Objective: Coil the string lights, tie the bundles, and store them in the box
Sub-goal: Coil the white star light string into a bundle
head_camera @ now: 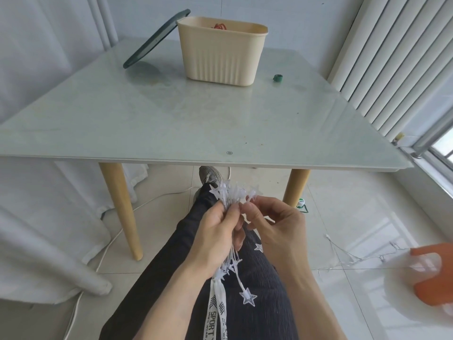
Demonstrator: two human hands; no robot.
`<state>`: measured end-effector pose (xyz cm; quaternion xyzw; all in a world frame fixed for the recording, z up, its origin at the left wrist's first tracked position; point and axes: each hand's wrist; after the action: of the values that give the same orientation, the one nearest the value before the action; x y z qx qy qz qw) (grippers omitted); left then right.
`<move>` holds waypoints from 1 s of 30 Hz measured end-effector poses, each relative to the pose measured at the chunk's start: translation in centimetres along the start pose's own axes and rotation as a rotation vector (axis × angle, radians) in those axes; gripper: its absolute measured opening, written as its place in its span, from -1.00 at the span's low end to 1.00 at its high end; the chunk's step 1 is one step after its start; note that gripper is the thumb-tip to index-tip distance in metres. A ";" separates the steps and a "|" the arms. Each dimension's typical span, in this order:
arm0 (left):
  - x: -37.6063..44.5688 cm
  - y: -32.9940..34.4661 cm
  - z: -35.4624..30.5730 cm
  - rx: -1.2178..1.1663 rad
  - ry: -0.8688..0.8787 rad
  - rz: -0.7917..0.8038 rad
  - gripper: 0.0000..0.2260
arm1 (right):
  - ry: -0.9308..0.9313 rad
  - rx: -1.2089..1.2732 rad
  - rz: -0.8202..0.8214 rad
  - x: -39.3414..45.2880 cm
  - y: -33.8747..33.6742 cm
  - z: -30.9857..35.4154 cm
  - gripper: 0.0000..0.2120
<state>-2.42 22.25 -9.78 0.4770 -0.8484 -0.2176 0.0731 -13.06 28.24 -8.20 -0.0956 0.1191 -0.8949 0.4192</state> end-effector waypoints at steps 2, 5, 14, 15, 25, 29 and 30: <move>0.1 -0.2 0.1 0.022 0.011 -0.002 -0.74 | 0.027 -0.001 0.003 0.0 -0.1 -0.1 -0.93; 0.0 0.0 0.2 0.038 0.021 0.001 -0.76 | 0.036 -0.021 -0.033 -0.2 -0.2 0.0 -0.92; 0.0 0.5 0.5 0.122 0.105 -0.043 -0.75 | 0.056 -0.062 -0.058 -0.6 0.5 1.0 -0.85; 0.0 0.4 0.5 0.140 0.108 -0.039 -0.73 | 0.057 -0.048 -0.049 -0.7 0.5 1.0 -0.84; 0.2 0.0 0.3 0.226 0.094 -0.126 -0.60 | -0.078 -0.091 0.175 -1.3 0.6 -0.2 -0.76; 0.6 -0.9 0.5 0.032 0.059 -0.201 -0.64 | -0.123 -0.069 0.440 -1.6 0.4 -0.7 -0.43; 0.7 -1.0 0.5 -0.032 0.050 -0.216 -0.65 | -0.143 -0.051 0.429 -1.7 0.3 -0.8 -0.36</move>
<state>-2.23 21.36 -10.71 0.5696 -0.7865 -0.2257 0.0778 -11.99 29.42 -9.21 -0.1421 0.1293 -0.7728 0.6049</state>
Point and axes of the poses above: each hand's wrist, its own x-axis towards the middle knuckle, its own y-axis out of the palm, z = x × y, and after that the axes turned 15 degrees about -x, right-handed
